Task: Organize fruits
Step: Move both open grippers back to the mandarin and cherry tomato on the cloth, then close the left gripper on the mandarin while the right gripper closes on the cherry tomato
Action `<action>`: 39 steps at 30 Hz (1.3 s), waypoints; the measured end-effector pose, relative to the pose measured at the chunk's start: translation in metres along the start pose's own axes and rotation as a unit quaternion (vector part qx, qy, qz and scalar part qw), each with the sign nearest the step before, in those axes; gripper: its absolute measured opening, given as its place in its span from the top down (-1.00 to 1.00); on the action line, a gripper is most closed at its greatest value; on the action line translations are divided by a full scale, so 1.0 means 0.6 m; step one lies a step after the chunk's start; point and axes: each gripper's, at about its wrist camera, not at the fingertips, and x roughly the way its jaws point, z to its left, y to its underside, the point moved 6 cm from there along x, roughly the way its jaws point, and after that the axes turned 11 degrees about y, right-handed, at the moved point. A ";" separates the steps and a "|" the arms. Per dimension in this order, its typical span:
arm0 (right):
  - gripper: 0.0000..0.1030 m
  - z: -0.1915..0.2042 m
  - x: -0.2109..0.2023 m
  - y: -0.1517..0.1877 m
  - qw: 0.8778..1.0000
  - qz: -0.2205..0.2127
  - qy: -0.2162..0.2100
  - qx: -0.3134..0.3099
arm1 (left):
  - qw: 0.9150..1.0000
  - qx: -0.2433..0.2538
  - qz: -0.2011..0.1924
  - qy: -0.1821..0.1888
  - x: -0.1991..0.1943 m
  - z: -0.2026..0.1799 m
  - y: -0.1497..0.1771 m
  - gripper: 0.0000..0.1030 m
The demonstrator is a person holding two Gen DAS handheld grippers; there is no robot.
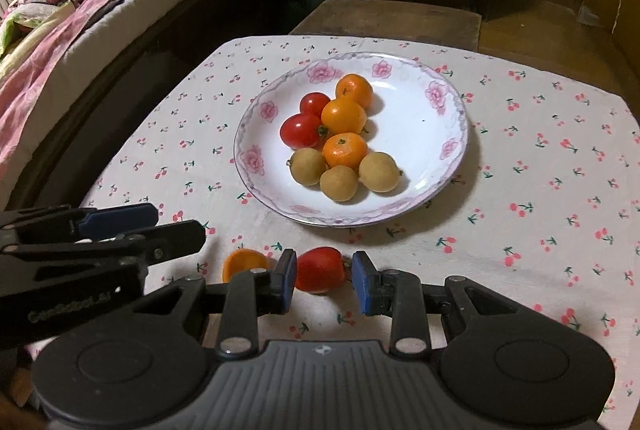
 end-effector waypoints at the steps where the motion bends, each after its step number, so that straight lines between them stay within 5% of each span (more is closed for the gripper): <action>1: 0.39 0.003 0.003 -0.002 1.000 0.001 0.001 -0.001 | 1.000 -0.001 0.000 0.000 0.000 0.001 0.001 -0.06; 22: 0.30 0.018 0.044 -0.006 1.000 0.024 0.010 0.008 | 1.000 -0.010 0.004 0.000 0.003 0.009 0.006 -0.15; 39: 0.32 -0.013 0.009 0.024 0.999 0.025 0.023 -0.018 | 0.999 -0.016 0.027 0.026 0.028 -0.016 0.021 -0.17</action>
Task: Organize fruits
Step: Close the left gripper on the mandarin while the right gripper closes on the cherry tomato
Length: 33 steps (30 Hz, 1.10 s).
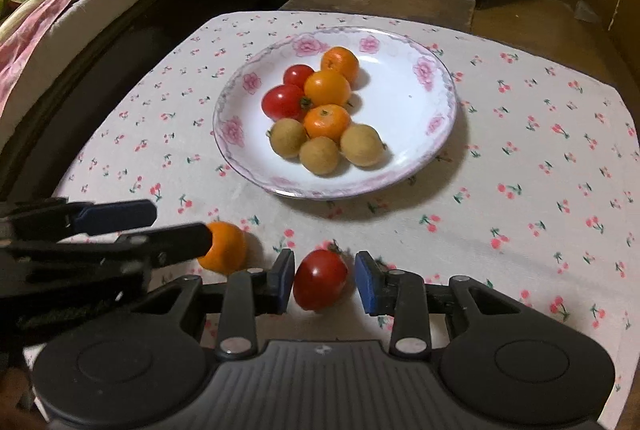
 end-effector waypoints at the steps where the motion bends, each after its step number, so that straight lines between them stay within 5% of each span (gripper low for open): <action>1: 0.32 -0.003 -0.002 0.003 1.000 0.001 0.001 -0.001 | 1.000 -0.002 0.003 0.002 0.005 0.000 0.000 -0.16; 12: 0.33 -0.024 -0.005 0.008 1.000 0.000 0.008 0.005 | 1.000 0.000 0.013 0.002 0.040 -0.020 0.001 0.23; 33: 0.41 -0.029 -0.002 0.021 1.000 0.006 0.007 0.003 | 1.000 0.024 0.017 -0.004 0.028 -0.031 0.015 0.24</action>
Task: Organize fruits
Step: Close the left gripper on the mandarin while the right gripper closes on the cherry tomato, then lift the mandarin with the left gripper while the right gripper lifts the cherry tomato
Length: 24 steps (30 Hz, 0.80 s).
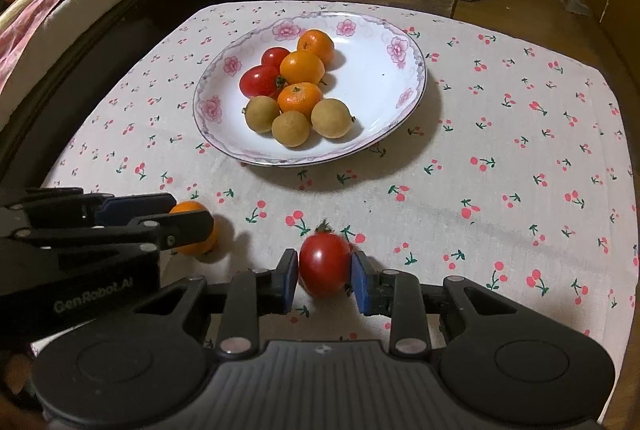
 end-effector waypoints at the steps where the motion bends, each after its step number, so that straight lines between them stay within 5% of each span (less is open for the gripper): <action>1: 0.41 -0.001 0.001 -0.001 1.000 0.000 0.000 0.003 | 1.000 -0.003 0.002 0.003 0.003 0.000 0.001 0.23; 24: 0.45 -0.007 -0.022 -0.004 1.000 -0.020 -0.012 -0.002 | 1.000 0.008 0.001 -0.005 -0.005 -0.008 0.003 0.23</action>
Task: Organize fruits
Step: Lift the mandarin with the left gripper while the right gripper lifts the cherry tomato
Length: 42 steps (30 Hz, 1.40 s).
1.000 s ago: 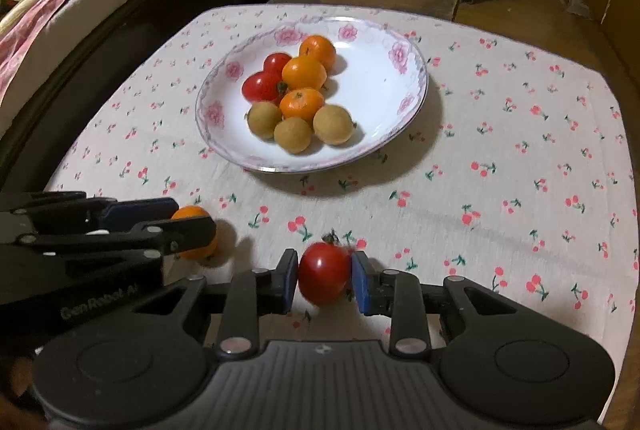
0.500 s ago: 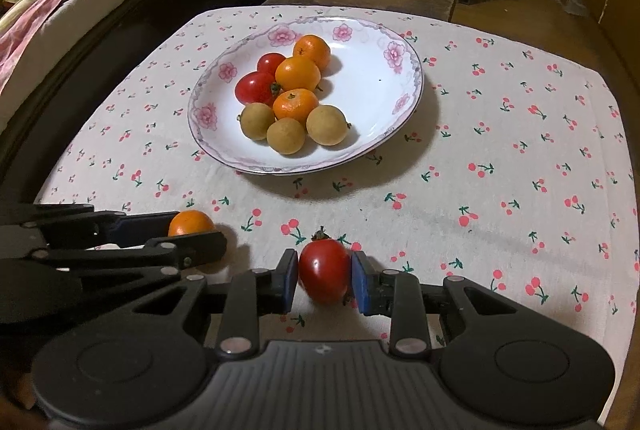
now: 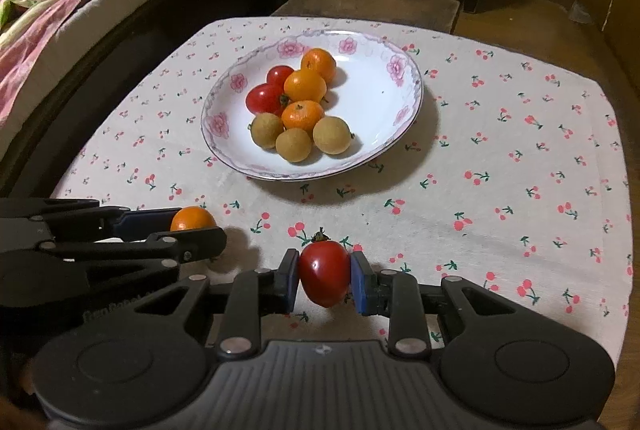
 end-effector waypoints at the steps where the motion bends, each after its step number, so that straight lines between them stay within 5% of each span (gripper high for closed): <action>1: 0.45 0.000 -0.004 0.000 1.000 -0.001 0.000 -0.001 | 1.000 0.000 -0.001 0.001 -0.003 0.000 0.000 0.23; 29: 0.45 0.011 -0.055 0.053 1.000 -0.001 0.014 -0.017 | 1.000 0.012 0.013 -0.006 -0.038 -0.018 0.057 0.23; 42: 0.45 0.015 -0.067 0.024 1.000 -0.017 0.010 -0.013 | 1.000 0.015 0.000 -0.007 -0.045 -0.025 0.028 0.23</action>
